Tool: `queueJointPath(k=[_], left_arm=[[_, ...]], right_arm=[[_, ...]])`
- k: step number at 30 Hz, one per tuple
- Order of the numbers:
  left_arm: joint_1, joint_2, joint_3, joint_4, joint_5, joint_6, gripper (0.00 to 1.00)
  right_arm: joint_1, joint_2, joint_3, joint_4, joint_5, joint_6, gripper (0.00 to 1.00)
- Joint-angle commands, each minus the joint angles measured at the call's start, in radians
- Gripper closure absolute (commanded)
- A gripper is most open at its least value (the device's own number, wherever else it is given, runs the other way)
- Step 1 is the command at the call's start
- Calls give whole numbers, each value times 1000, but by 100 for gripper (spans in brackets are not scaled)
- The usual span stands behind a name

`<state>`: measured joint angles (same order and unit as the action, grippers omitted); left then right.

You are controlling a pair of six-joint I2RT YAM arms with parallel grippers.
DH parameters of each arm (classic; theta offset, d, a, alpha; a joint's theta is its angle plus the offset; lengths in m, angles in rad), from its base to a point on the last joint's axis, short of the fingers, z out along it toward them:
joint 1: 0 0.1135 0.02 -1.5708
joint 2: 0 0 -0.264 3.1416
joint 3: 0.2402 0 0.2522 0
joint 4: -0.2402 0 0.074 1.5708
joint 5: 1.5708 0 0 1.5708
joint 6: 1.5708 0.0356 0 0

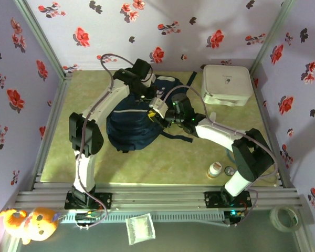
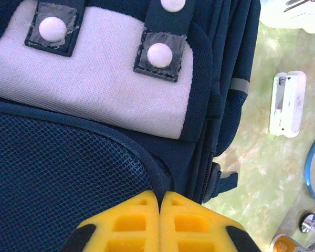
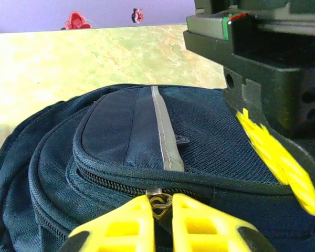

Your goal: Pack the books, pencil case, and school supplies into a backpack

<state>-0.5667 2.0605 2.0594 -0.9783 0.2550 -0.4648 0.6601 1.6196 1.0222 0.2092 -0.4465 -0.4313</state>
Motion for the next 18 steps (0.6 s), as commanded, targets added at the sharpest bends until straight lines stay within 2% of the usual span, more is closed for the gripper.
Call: queueJointPath(k=[1,6,13,18], left_arm=[[-6,-15,45,120,104,-28,100],[1,12,59,136,104,-35,100],[5,41,71,158,92,-41,100],[5,57,85,175,91,-50,100]], right_arm=[[13,-4,-13,-108,-25,8,93],[16,-48,-39,-131,-39,37,98],[46,-99,-92,-114,-41,105,99],[88,-118,-133,-64,7,167,98]])
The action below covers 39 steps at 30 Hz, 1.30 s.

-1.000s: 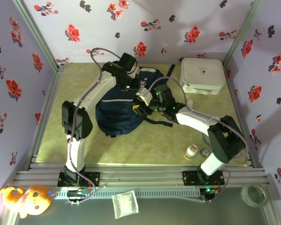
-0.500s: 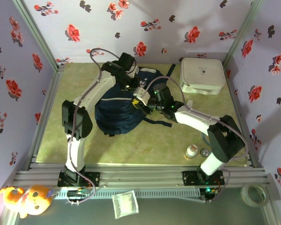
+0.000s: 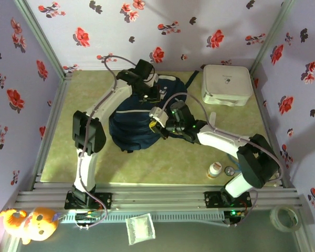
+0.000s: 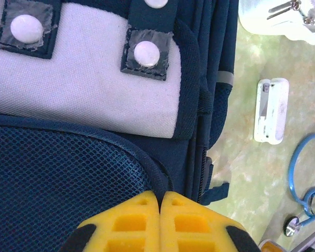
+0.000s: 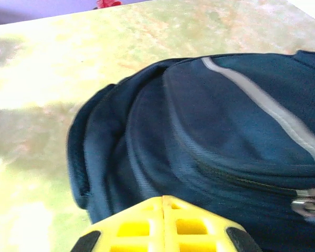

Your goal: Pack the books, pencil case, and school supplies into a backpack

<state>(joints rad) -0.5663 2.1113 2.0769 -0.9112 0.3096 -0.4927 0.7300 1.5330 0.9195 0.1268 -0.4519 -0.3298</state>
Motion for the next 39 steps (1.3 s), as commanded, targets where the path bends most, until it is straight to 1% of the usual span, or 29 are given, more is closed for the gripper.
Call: queueJointPath(k=[1,3,5,8,11,14,17,21,26,30,34,37,39], left_arm=[[5,6,68,106,37,-19,100],[5,-1,65,101,37,-10,100],[6,-16,53,98,36,2,100],[6,-52,18,101,36,23,100],[5,-84,-18,107,42,38,100],[5,-105,-44,117,51,37,100],[4,-117,-52,124,71,37,100],[5,-126,-58,126,83,40,100],[4,-139,-74,136,97,26,100],[5,-149,-79,147,102,17,100],[4,-147,-77,143,109,22,100],[5,-144,-76,138,124,23,100],[5,-147,-78,134,138,24,100]], right_arm=[[16,-43,-43,44,34,83,98],[4,-72,-75,90,90,97,94],[-26,-100,-93,104,117,101,90],[-99,-129,-106,110,85,110,81],[-151,-145,-103,104,57,99,71],[-173,-130,-77,91,20,73,57],[-173,-82,-13,16,-15,15,52],[-173,-21,65,-48,-28,-46,50],[-173,31,118,-40,-10,-78,48],[-160,80,158,-132,-4,-158,43],[-137,109,180,-193,81,-237,42],[-130,126,190,-167,147,-271,42],[-130,139,208,-164,169,-304,44]])
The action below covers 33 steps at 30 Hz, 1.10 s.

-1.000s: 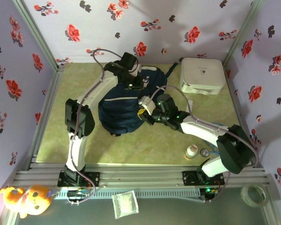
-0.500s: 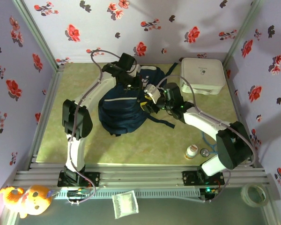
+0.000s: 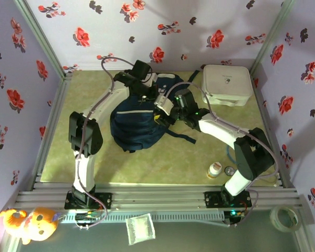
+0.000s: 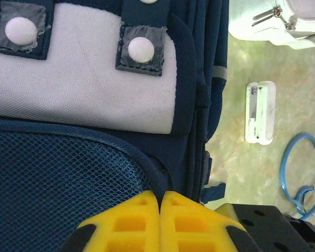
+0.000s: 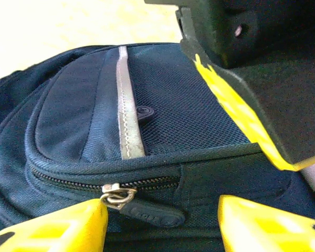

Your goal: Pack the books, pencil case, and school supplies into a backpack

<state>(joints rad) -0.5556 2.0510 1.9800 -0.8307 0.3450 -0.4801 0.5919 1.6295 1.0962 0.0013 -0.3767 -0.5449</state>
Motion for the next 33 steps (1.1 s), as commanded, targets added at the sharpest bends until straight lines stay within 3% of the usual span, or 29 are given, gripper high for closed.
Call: queueJointPath(k=[1,5,8,20,22,26,28,33], left_arm=[[-6,-88,15,51,108,12,100],[-6,-98,10,29,132,36,100],[-6,-98,7,9,139,50,100],[13,-65,17,41,132,38,100],[13,-62,13,41,133,38,100],[13,-69,10,43,133,39,100],[12,-75,8,44,133,40,100],[11,-79,8,42,138,34,100]], right_arm=[[8,54,48,-54,103,-107,46],[15,87,106,-120,137,-172,71],[27,81,101,-116,129,-225,83],[56,-16,64,-109,176,-232,96],[57,-32,52,-97,175,-224,94],[54,-12,43,-96,170,-224,66],[55,1,51,-113,148,-222,58],[70,17,30,-31,137,-207,54]])
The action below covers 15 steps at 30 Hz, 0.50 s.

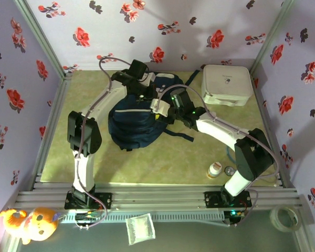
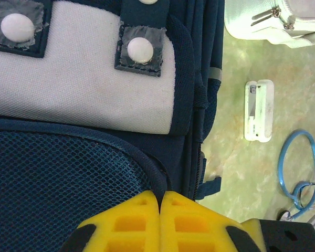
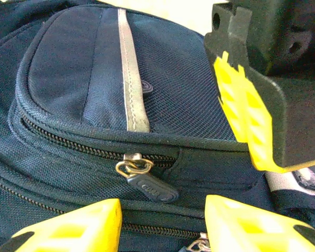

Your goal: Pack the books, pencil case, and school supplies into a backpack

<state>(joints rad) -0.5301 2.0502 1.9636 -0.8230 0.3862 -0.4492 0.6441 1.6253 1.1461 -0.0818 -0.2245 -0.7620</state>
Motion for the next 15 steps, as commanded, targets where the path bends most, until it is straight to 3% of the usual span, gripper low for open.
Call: queueJointPath(k=[1,6,12,15], left_arm=[[-16,-78,24,35,103,2,100],[-26,-88,12,39,132,1,100],[-28,-106,-15,54,168,-11,100],[-28,-113,-27,63,177,-18,100]], right_arm=[[20,28,-21,69,-5,10,54],[25,55,-40,174,26,7,56],[29,80,-51,252,64,-12,53],[29,91,-34,227,59,-18,63]])
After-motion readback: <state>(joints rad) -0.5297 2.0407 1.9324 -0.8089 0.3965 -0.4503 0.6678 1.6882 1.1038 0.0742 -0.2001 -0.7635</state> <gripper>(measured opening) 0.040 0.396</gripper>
